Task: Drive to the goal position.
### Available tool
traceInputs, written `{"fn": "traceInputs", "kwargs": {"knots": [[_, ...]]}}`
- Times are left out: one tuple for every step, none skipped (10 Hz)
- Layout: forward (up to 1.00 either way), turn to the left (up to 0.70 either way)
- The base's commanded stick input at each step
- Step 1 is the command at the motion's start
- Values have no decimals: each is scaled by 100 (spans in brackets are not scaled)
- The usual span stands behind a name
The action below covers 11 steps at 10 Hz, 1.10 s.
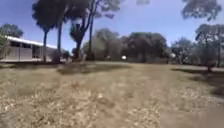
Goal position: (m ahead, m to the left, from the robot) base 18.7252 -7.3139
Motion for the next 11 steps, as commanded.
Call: {"fn": "traceInputs", "kwargs": {"knots": [[70,0],[70,-5],[70,-24],[70,-35],[70,-35],[70,-35],[70,-35],[70,-35],[70,-35],[70,-35],[70,-35]]}}
